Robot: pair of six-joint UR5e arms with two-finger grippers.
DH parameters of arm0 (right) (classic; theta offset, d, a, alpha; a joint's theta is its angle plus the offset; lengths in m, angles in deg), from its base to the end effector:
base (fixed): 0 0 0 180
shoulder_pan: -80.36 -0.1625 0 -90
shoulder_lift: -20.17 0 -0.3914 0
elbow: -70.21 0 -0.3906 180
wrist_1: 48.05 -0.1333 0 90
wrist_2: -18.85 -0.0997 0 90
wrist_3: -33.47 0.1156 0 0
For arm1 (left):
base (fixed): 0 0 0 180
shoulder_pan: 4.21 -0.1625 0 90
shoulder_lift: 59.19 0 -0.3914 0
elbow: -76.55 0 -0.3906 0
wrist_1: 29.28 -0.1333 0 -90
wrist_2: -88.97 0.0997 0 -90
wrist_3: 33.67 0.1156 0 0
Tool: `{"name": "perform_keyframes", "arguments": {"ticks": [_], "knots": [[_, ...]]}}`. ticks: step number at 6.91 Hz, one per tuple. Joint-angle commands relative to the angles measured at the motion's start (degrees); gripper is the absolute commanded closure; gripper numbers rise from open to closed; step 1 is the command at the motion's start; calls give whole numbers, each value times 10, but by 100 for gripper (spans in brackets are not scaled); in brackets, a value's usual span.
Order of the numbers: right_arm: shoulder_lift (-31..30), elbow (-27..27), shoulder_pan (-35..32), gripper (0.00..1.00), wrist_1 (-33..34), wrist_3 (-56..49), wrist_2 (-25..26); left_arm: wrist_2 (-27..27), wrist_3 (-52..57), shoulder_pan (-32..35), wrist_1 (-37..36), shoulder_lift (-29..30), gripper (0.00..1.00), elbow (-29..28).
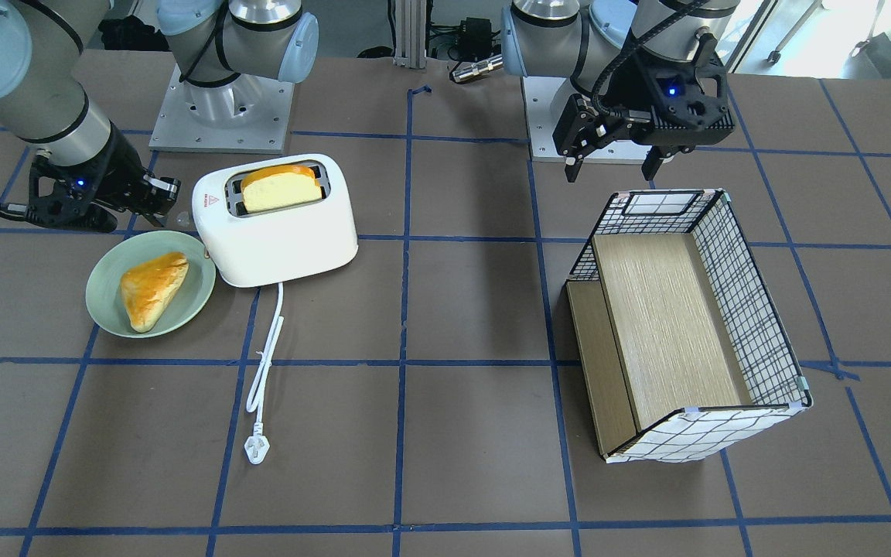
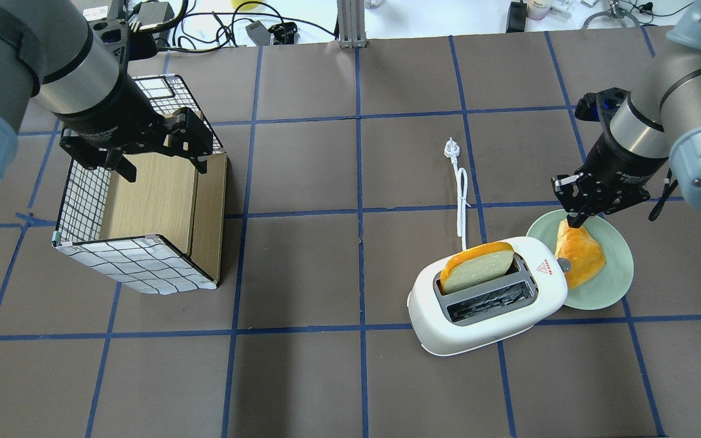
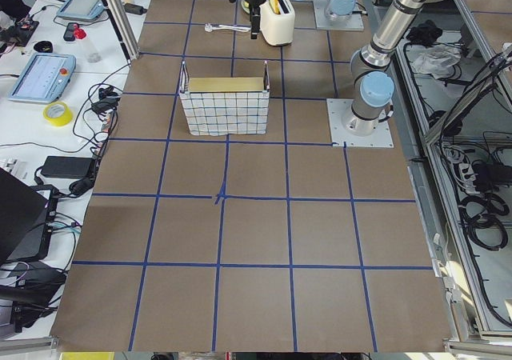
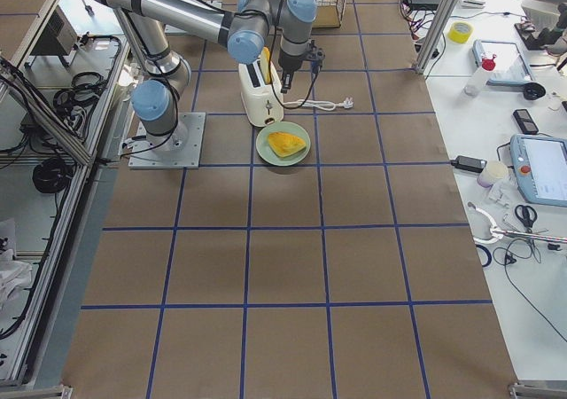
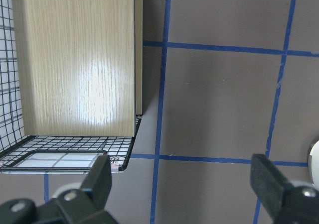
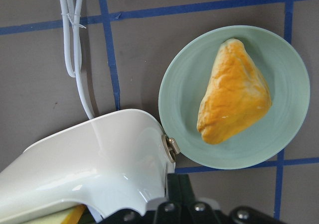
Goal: Press toaster with right arm
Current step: 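Press the toaster lever down with the right gripper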
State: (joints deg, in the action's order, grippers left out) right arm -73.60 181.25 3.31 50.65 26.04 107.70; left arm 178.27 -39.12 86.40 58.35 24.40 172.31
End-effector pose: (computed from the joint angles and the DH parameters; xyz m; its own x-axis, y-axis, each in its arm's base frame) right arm 0.0361 -0.4481 0.3080 -0.9942 0.1004 -0.0389 0.0938 0.9849 0.1452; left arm -0.1395 -0.4511 0.4457 -0.9964 -0.0836 0.0171 -0.0844 0.9951 -0.0513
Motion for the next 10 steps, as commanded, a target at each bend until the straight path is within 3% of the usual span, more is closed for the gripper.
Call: {"name": "perform_keyframes", "arguments": {"ticks": [1, 10], "knots": [[0, 28, 12, 100, 15, 0, 1, 0, 0, 0, 0, 0, 0, 0], [10, 66, 26, 100, 19, -8, -5, 0, 0, 0, 0, 0, 0, 0]]}}
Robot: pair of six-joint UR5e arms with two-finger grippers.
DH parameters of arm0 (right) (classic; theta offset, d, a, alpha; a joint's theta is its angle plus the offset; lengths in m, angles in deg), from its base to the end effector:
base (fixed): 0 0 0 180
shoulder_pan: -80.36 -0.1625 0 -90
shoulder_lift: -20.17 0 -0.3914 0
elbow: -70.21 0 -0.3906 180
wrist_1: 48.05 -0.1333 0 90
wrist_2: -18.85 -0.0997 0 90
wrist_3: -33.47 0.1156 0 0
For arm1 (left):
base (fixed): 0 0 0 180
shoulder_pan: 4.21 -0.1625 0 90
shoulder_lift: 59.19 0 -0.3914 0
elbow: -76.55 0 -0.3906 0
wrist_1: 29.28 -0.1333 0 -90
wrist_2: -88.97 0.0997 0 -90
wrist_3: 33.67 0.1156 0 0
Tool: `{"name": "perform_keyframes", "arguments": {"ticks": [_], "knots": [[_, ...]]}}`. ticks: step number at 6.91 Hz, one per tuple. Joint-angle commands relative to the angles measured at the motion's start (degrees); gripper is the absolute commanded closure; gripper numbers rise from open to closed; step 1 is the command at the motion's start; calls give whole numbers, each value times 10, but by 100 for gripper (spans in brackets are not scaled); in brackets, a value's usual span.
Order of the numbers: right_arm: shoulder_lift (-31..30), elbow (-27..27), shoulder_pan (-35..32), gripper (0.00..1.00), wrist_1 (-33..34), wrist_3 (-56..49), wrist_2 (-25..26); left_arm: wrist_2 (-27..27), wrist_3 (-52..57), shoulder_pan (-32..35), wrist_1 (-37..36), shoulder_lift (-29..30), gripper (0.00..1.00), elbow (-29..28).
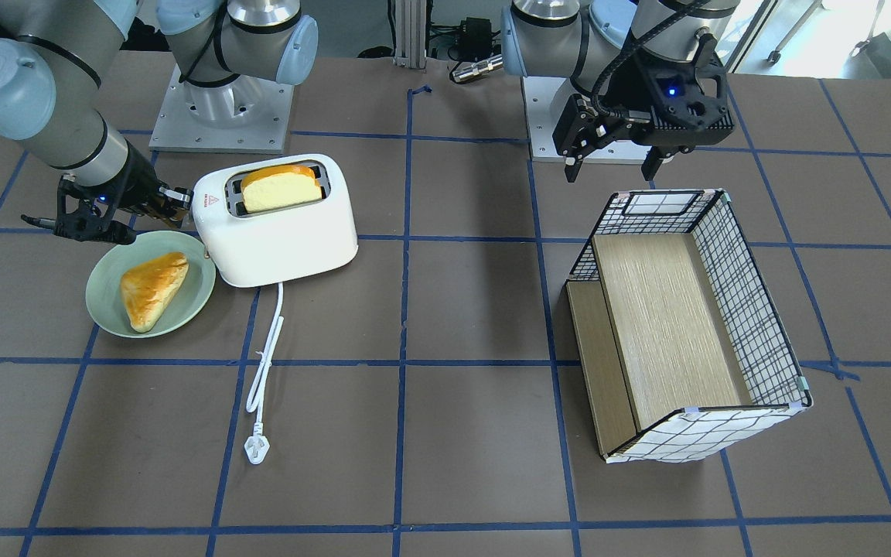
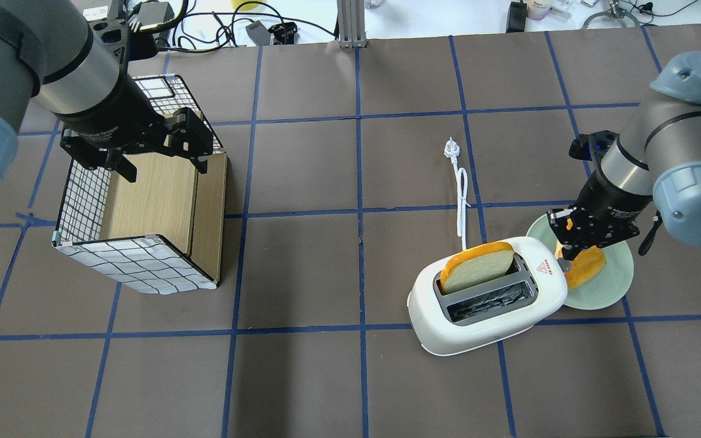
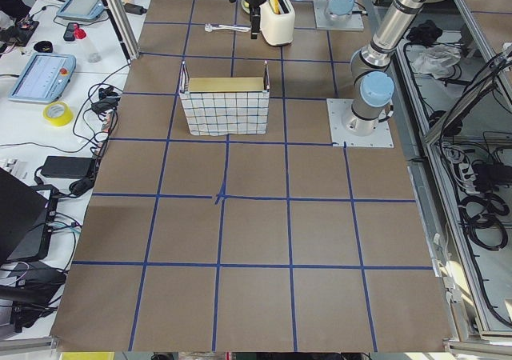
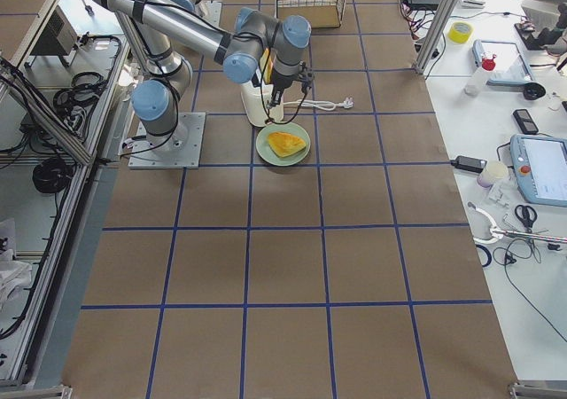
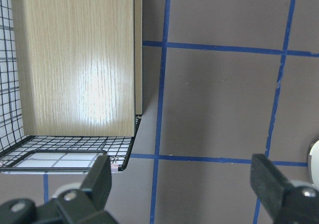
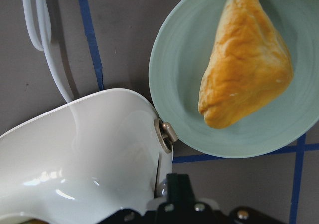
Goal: Press toaster with right arm
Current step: 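Press the toaster lever down with the right gripper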
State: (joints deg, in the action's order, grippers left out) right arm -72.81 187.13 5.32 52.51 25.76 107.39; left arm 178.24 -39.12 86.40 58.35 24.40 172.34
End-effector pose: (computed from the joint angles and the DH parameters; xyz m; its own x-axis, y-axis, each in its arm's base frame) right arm 0.0266 -0.4283 0.2594 -0.9892 0.1353 -0.0556 0.1195 0.9668 0.2260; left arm -0.1396 -0.4510 0.4454 -0.9963 -0.0836 0.0176 -0.0844 0.9951 -0.0507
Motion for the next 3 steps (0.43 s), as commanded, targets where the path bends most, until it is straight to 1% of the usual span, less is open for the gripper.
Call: {"name": "perform_keyframes", "arguments": {"ticks": [1, 3], "knots": [[2, 10, 12, 100, 1, -7, -3, 0, 0, 0, 0, 0, 0, 0], [11, 11, 12, 100, 14, -10, -3, 0, 0, 0, 0, 0, 0, -1]]}}
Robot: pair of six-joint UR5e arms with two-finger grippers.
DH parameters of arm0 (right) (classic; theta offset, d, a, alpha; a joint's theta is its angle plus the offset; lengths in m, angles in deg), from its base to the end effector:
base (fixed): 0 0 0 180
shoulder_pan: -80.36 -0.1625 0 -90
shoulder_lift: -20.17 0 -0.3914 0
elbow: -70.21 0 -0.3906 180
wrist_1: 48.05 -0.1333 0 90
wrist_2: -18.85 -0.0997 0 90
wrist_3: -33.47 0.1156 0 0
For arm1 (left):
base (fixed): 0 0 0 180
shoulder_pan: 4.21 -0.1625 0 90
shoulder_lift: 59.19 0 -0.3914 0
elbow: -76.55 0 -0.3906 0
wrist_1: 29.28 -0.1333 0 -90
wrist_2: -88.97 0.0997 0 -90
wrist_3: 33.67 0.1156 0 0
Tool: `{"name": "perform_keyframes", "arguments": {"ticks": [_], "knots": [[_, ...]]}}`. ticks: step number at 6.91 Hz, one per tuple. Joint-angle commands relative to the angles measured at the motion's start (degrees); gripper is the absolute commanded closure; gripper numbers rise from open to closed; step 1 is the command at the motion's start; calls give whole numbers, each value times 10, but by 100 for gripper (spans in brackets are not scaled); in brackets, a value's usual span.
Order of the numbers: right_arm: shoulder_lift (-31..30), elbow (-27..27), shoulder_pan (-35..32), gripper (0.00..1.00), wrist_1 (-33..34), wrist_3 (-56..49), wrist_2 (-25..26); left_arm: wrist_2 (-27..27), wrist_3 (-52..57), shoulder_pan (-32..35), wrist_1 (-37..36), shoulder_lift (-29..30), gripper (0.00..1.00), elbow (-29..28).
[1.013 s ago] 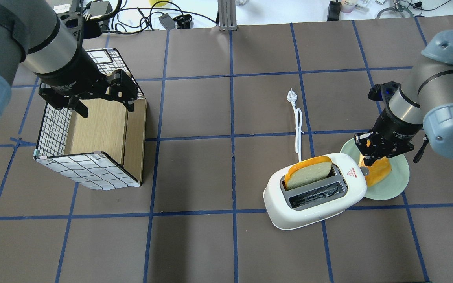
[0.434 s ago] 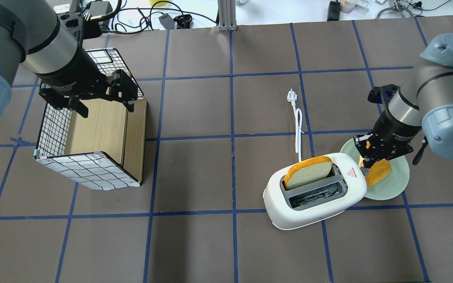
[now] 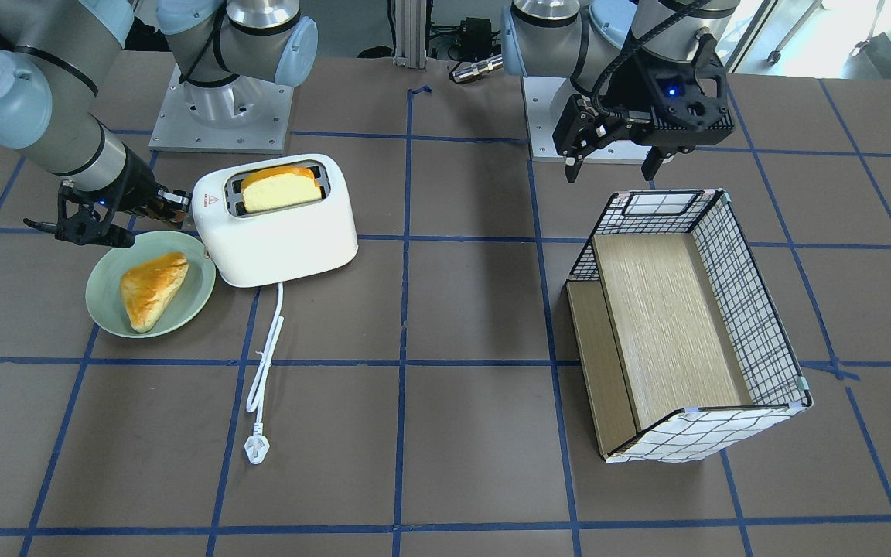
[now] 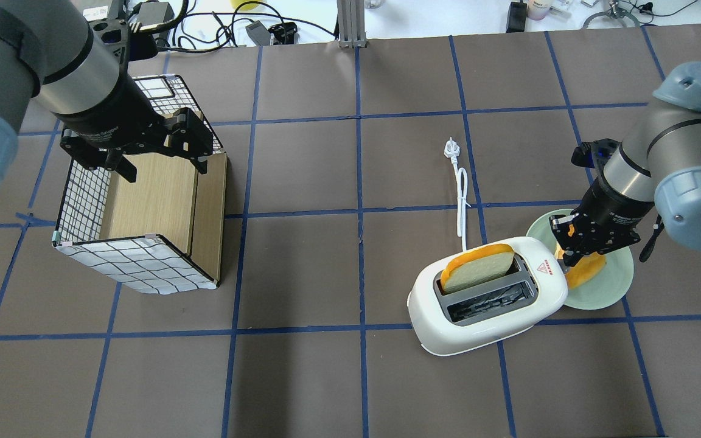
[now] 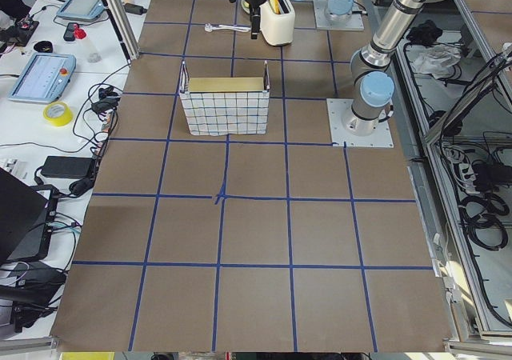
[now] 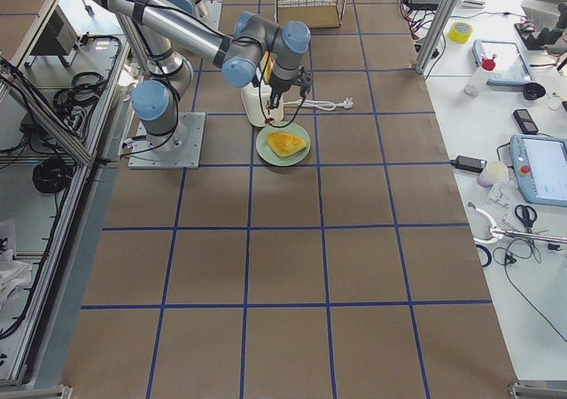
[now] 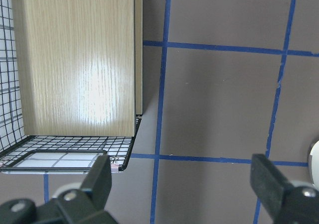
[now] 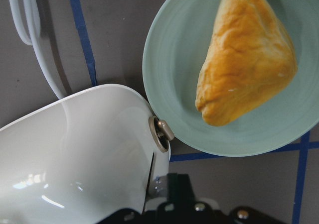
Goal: Press toaster with right arm
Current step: 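Press the toaster lever down with the right gripper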
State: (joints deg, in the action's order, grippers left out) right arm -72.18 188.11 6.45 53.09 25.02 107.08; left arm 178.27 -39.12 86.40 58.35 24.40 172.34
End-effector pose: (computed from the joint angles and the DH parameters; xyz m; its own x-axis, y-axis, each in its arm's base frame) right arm 0.0195 -0.4263 0.2484 -0.9873 0.1446 -0.0662 0.1247 0.9623 0.2418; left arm -0.1395 -0.4510 0.4454 -0.9964 -0.0836 0.0171 -0.0844 0.9951 -0.0508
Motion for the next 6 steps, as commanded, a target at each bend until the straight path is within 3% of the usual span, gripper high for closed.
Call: {"name": "perform_keyframes", "arguments": {"ticks": [1, 6], "knots": [[9, 4, 1, 100, 13, -2, -1, 0, 0, 0, 0, 0, 0, 0], [19, 6, 0, 100, 20, -2, -21, -1, 0, 0, 0, 0, 0, 0]]}}
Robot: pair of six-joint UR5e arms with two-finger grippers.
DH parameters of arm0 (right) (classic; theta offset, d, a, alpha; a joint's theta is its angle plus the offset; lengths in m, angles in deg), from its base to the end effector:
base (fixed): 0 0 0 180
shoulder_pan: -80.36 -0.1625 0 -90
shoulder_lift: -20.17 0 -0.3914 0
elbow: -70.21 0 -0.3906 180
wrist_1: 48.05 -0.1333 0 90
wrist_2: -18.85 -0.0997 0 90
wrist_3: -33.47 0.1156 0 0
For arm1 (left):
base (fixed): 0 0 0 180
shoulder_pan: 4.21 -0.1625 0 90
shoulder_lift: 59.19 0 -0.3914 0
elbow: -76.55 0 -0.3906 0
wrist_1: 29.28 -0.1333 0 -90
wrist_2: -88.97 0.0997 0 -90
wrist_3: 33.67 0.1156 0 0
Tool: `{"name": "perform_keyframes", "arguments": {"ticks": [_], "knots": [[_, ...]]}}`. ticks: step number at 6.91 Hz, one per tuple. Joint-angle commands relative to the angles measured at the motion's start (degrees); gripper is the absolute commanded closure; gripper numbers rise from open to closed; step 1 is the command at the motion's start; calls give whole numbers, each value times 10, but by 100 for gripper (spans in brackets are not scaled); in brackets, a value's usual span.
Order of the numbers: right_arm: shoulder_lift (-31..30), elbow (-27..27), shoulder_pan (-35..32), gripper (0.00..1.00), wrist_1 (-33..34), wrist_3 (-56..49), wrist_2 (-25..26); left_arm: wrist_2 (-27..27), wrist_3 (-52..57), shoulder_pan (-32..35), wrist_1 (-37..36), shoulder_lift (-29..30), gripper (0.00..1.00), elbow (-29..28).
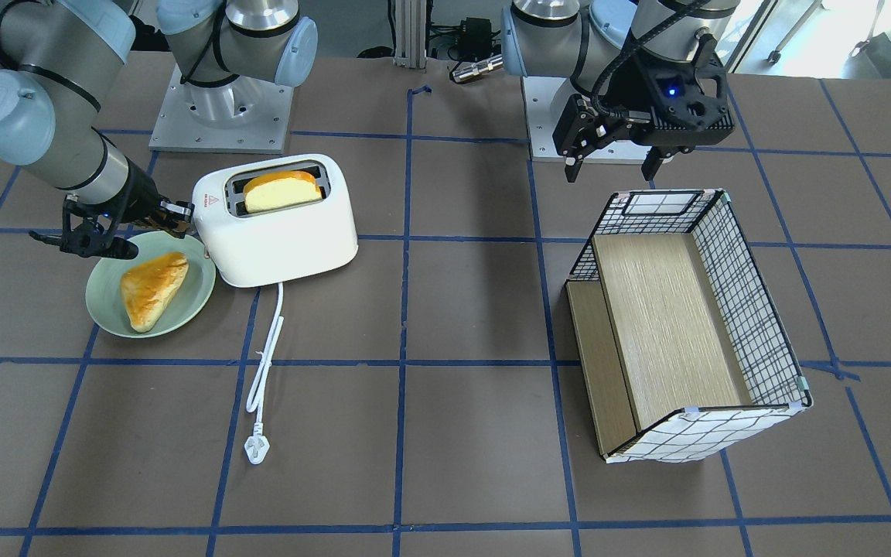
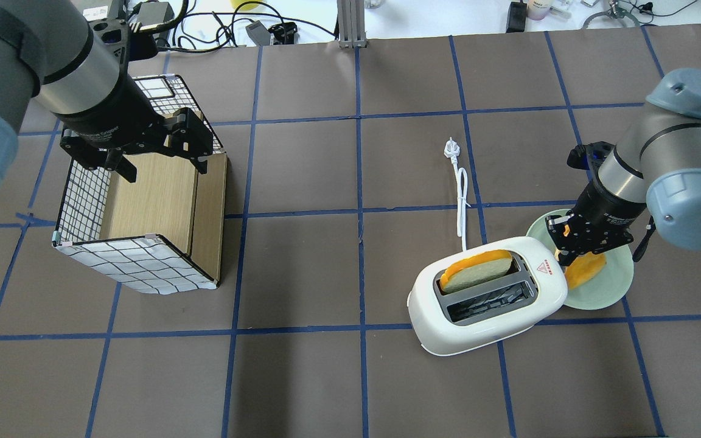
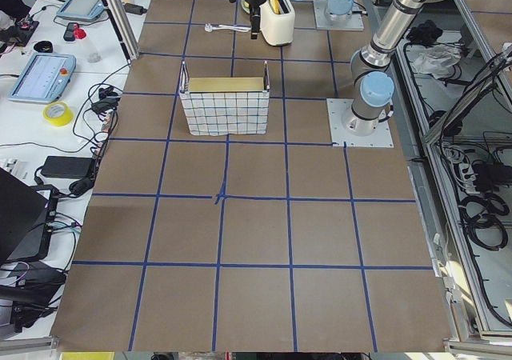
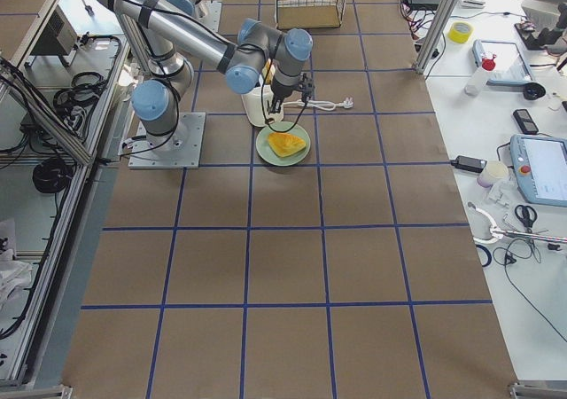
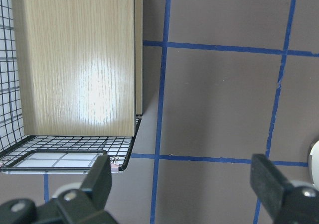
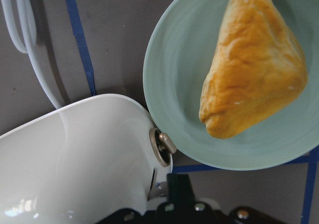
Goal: Press toaster with right arm
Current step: 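Release the lever and lift the right gripper off the toaster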
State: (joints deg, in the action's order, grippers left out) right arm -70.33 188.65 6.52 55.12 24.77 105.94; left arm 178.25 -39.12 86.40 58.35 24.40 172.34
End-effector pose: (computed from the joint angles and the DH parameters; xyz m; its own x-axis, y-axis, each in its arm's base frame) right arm 0.0199 -0.4312 0.2338 -0.9854 0.1466 -0.0871 0.1215 0.9620 0.2446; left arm -0.1396 -0.4510 0.4454 -0.9963 -0.0836 0.0174 -0.0844 0.9951 -0.0507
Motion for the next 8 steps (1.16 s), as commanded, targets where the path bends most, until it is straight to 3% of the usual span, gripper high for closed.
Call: {"name": "perform_keyframes", "arguments": {"ticks": [1, 4, 6, 8], "knots": [[1, 6, -1, 100, 8, 0, -10, 0, 0, 0, 0, 0, 0, 0], [1, 27, 0, 100, 38, -1, -9, 0, 0, 0, 0, 0, 0, 0], [0, 8, 0, 100, 37, -1, 4, 0, 0, 0, 0, 0, 0, -1], [-6, -31, 0, 1, 22, 1, 5, 0, 0, 0, 0, 0, 0, 0]]}}
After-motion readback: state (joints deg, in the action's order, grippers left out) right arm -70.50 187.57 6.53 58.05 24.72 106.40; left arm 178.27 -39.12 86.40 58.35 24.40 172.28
